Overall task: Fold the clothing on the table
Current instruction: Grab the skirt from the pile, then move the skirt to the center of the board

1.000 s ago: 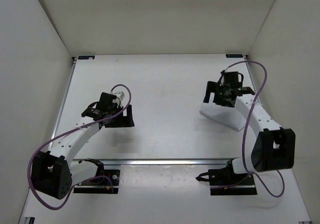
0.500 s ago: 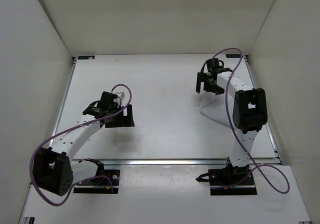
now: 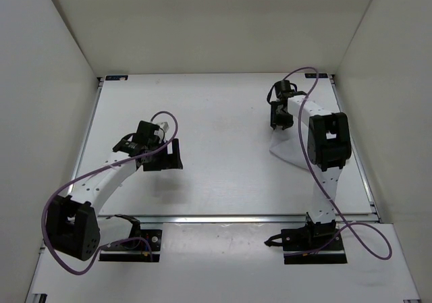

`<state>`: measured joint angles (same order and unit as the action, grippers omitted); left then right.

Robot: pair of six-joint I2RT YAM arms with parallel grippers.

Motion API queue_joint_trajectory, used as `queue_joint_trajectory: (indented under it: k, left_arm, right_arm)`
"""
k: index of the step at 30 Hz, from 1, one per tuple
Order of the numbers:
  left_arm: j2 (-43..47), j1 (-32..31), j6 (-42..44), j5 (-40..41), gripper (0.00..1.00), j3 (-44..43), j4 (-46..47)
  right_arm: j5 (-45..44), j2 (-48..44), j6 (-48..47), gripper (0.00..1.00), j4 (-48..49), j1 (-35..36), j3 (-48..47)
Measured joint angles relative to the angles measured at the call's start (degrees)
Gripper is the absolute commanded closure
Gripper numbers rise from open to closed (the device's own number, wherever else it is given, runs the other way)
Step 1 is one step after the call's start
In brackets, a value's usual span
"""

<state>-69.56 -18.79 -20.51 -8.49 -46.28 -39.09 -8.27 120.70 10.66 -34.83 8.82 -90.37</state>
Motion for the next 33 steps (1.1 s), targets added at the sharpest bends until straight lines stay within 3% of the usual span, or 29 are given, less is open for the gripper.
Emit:
queue_joint_trajectory:
  k: [1, 3, 5, 14, 17, 22, 25, 27, 30, 33]
  left_arm:
    - [0.0, 0.1, -0.1, -0.1, 0.01, -0.2, -0.2]
    - [0.0, 0.2, -0.2, -0.1, 0.01, -0.6, -0.9]
    - [0.2, 0.3, -0.2, -0.1, 0.02, -0.6, -1.3]
    - [2.7, 1.3, -0.4, -1.0, 0.02, -0.6, -2.6]
    - [6.7, 3.5, 0.2, -2.3, 0.01, -0.8, -2.6]
    - [9.1, 4.8, 1.6, -0.9, 0.01, -9.3, -5.3]
    - [10.1, 4.8, 1.8, 0.2, 0.01, -15.6, -5.5]
    - [11.4, 4.8, 1.7, 1.0, 0.01, -19.2, -5.5]
    - [12.8, 4.8, 1.2, 1.8, 0.01, -23.9, -5.0]
    - [12.4, 4.7, 0.7, 1.9, 0.01, -27.0, -3.1]
  right_arm:
    - [0.2, 0.7, -0.1, 0.75, 0.2, 0.0, -0.4]
    - [0.5, 1.0, -0.3, 0.96, 0.2, 0.0, -1.2]
    - [1.4, 1.4, -0.4, 1.00, 0.2, 0.0, -1.8]
    - [12.8, 2.1, -1.4, 1.00, -2.3, 3.0, -8.4]
    - [15.4, 2.1, -1.3, 0.99, -5.0, 10.4, -16.6]
    - [19.4, 5.0, -1.6, 1.00, -7.9, 27.5, -44.3]
    - [24.1, -0.5, -0.2, 1.00, -5.7, 32.7, -45.6]
    - [27.3, -7.3, 1.4, 1.00, -1.9, 30.8, -38.1]
    - [30.7, -15.3, 3.6, 1.00, 3.1, 21.8, -26.6]
    - [32.5, -15.0, 4.5, 1.00, 4.7, 11.1, -22.0]
